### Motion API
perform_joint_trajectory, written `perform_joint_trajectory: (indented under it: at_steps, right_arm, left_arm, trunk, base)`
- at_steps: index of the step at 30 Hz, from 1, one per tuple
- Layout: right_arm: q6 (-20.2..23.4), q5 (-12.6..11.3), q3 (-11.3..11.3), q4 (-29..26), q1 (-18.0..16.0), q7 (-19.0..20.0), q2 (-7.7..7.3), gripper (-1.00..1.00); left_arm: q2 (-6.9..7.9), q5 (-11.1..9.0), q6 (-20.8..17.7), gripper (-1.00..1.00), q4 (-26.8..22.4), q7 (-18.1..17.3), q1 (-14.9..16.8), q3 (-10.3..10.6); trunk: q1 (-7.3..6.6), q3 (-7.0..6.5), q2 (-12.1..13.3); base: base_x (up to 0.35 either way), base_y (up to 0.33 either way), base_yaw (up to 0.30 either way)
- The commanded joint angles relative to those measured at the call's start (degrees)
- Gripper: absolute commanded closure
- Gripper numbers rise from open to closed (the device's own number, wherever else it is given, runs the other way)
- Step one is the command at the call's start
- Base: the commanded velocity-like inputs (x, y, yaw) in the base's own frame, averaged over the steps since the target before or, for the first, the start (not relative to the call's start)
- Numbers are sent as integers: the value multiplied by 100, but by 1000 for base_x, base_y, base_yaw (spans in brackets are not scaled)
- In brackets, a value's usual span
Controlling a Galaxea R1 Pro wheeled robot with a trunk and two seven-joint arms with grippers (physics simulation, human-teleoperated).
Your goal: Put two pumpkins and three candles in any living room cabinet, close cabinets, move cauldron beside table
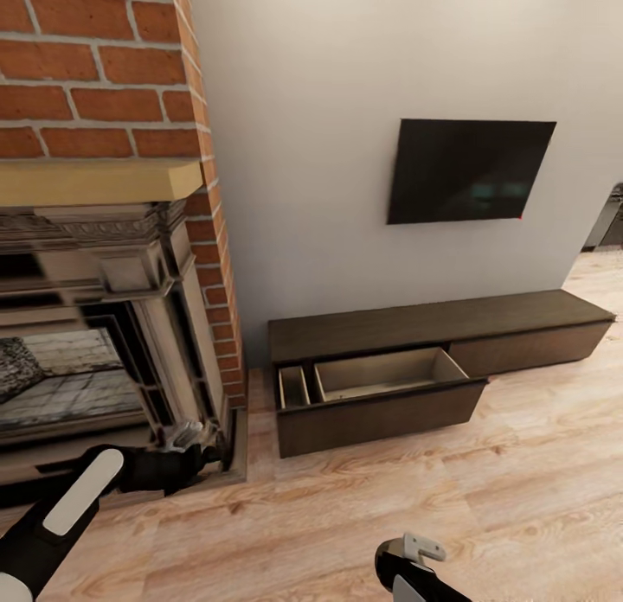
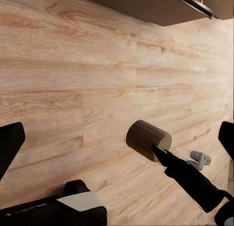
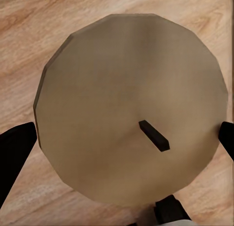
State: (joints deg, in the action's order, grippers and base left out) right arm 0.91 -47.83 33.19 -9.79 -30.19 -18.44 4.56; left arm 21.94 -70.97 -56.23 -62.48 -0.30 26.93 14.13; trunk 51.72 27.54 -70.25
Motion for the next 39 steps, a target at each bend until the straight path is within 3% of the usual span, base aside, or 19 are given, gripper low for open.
perform_joint_trajectory:
  at_steps: [1,2,3,4,5,7,10,19,31,39]
  right_arm:
    - [7,-45,47,-6,-4,-28,0,100]
    - [7,-44,47,-6,-4,-28,-1,100]
    - [6,-44,47,-6,-4,-28,-2,100]
    - [6,-44,47,-6,-4,-28,-1,100]
    - [6,-43,47,-6,-4,-28,-1,100]
    - [6,-43,47,-6,-4,-28,0,100]
    - [6,-42,47,-6,-4,-28,1,100]
    - [6,-42,47,-6,-4,-28,-2,100]
    - [14,-42,51,-6,-4,-28,1,100]
    - [15,-42,51,-6,-4,-28,-3,100]
  left_arm:
    - [-62,12,-2,-100,-13,359,4,1]
    - [-136,25,3,-100,-20,746,4,-7]
    - [-265,36,9,-100,-34,1401,8,-16]
    - [-313,39,10,-100,-42,1627,9,-17]
    - [-418,42,12,-100,-57,2076,11,-20]
    - [-707,46,18,-100,-173,3208,14,-24]
    - [-848,39,18,-100,-299,3697,14,-31]
    - [-899,38,15,-100,-588,3888,14,25]
    - [-902,45,15,-100,-643,3937,14,74]
    - [-902,56,15,-100,-643,3941,14,251]
  trunk:
    - [-23,-13,38]
    - [-45,-31,78]
    - [-67,-48,118]
    - [-89,-66,158]
    - [-110,-84,198]
    - [-154,-120,278]
    - [-220,-174,399]
    - [-220,-174,399]
    - [-220,-174,399]
    - [-220,-174,399]
  base:
    - [0,0,-156]
    - [0,0,-155]
    - [0,0,-147]
    - [0,0,-144]
    - [0,0,-143]
    - [0,0,-135]
    - [0,0,-129]
    - [26,-23,-94]
    - [220,-218,-2]
    - [172,-274,210]
